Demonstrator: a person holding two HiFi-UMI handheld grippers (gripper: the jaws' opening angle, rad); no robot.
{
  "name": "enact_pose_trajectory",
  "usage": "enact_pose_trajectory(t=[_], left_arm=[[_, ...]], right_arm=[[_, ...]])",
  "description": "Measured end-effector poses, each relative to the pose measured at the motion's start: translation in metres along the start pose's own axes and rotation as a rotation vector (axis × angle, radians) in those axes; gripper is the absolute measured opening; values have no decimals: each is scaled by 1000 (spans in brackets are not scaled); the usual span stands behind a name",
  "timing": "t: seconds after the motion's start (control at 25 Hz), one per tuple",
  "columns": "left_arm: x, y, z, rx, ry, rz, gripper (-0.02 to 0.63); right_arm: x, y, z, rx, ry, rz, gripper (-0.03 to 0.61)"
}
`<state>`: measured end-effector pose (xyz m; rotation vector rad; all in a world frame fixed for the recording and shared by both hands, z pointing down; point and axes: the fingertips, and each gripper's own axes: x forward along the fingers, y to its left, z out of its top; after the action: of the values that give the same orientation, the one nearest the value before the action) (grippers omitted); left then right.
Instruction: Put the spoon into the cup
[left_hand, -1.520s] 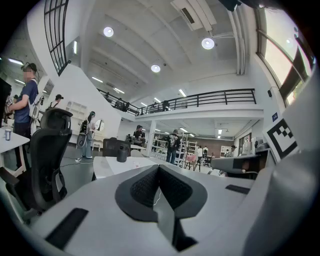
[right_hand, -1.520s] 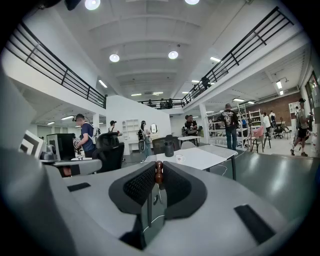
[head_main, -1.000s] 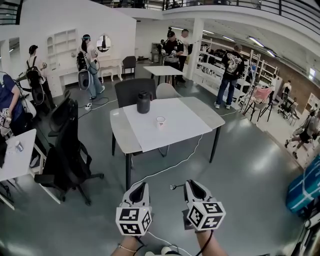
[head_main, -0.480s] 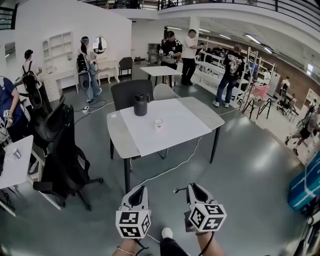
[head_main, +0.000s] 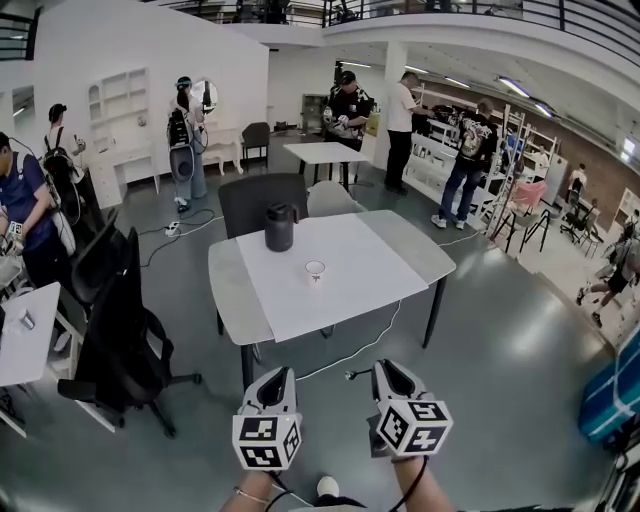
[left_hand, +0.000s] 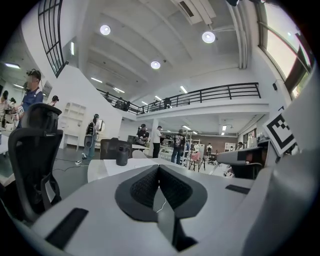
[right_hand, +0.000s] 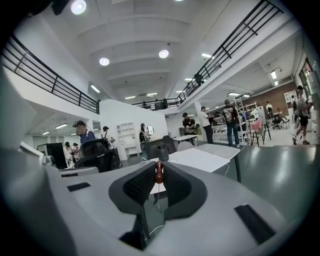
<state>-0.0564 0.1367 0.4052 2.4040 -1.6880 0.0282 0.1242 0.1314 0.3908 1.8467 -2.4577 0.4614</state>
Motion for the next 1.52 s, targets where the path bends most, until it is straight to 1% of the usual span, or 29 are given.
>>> enact_pose_trajectory(t=[0.2, 0.52, 0.72, 0.96, 1.24, 1.52], left_arm=[[46, 6, 18, -3, -23, 36, 18], [112, 11, 19, -21, -18, 53, 18], [138, 17, 17, -16, 4, 98, 18], [161, 23, 13, -14, 19, 120, 18], [195, 32, 8, -15, 33, 122, 18], [248, 60, 22, -18, 16, 117, 18]], right_arm=[[44, -19, 26, -17, -12, 34, 67], [106, -55, 41, -7, -6, 73, 66], [131, -72, 43, 6, 20, 93, 66], [154, -86, 43, 28, 35, 101, 67], [186, -99, 40, 33, 51, 100, 67], [241, -103, 58, -5, 38, 99, 67]])
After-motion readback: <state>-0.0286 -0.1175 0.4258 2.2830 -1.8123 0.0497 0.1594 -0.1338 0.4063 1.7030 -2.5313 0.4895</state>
